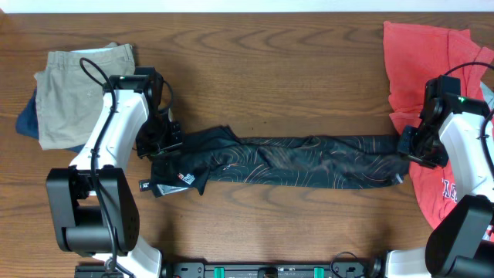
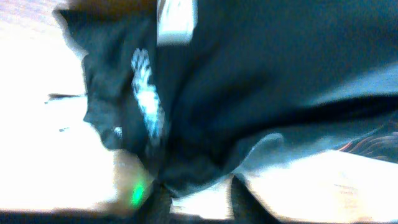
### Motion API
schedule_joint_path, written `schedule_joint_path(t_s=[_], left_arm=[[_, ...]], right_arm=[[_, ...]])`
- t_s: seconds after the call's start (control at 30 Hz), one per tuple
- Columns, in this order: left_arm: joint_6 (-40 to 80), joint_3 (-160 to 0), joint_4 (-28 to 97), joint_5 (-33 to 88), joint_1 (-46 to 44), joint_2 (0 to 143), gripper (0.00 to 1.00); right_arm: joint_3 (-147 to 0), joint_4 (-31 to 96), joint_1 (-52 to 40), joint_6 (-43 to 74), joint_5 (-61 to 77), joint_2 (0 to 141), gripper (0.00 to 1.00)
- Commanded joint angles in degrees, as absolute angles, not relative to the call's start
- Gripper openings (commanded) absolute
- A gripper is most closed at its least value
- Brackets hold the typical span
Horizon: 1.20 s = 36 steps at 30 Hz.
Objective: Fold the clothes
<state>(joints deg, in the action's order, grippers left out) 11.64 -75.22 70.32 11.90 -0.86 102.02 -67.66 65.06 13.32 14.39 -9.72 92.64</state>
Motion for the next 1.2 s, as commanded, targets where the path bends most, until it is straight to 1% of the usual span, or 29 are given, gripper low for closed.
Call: schedule_joint_path(t_s=[0.0,0.13,0.2,0.47,0.63,0.67,0.7,0.77,0.83,0.9,1.0,1.1,1.13,1.17], left_arm=[[11.6,-75.0,71.9,8.4,-0.6,101.6,0.48],[11.6,-75.0,71.9,7.9,-0.6,101.6,0.49],[11.6,-75.0,71.7,7.9,-0.6,101.6,0.49],[11.6,-75.0,71.2,7.9,-0.6,101.6,0.50],[11.6,-75.0,70.0,7.9,-0.6,101.6,0.50],[11.6,-75.0,69.8,7.9,-0.6,101.6,0.50],[11.6,-75.0,69.8,7.9,-0.6,101.6,0.53],[11.6,-74.8,69.8,8.1,-0.6,101.6,0.55],[11.6,-74.5,69.8,8.8,-0.6,101.6,0.55],[11.6,-73.9,69.3,10.9,-0.6,101.6,0.55],[11.6,-72.2,67.5,14.6,-0.6,101.6,0.55],[11.6,-70.9,66.2,14.8,-0.7,101.6,0.55],[11.6,-70.5,65.8,14.8,-0.7,101.6,0.55],[11.6,-70.3,65.7,14.8,-0.7,101.6,0.55]], right_arm=[[-67.1,65.6,14.7,13.9,-10.7,92.6,0.49],[-66.7,65.8,14.7,11.6,-8.3,92.7,0.50],[-66.3,65.8,14.7,10.5,-6.7,92.8,0.53],[-61.0,63.0,14.7,10.4,-5.7,92.9,0.54],[-56.0,56.7,14.7,10.7,-3.1,92.9,0.55],[-55.0,55.0,14.7,10.7,-2.0,92.9,0.56],[-53.8,53.3,14.7,10.7,-1.3,92.9,0.57],[-51.7,50.6,14.7,10.7,-1.4,92.9,0.59],[-49.4,47.8,14.7,10.7,-2.0,92.9,0.64],[-46.9,45.0,14.7,10.7,-2.2,92.9,0.66],[-43.3,40.1,14.7,10.7,-2.1,92.9,0.66],[-40.5,35.2,14.7,10.7,-2.1,92.9,0.67],[-39.7,33.7,14.7,10.6,-2.1,92.9,0.66],[-39.4,32.9,14.7,10.7,-2.1,92.9,0.63]])
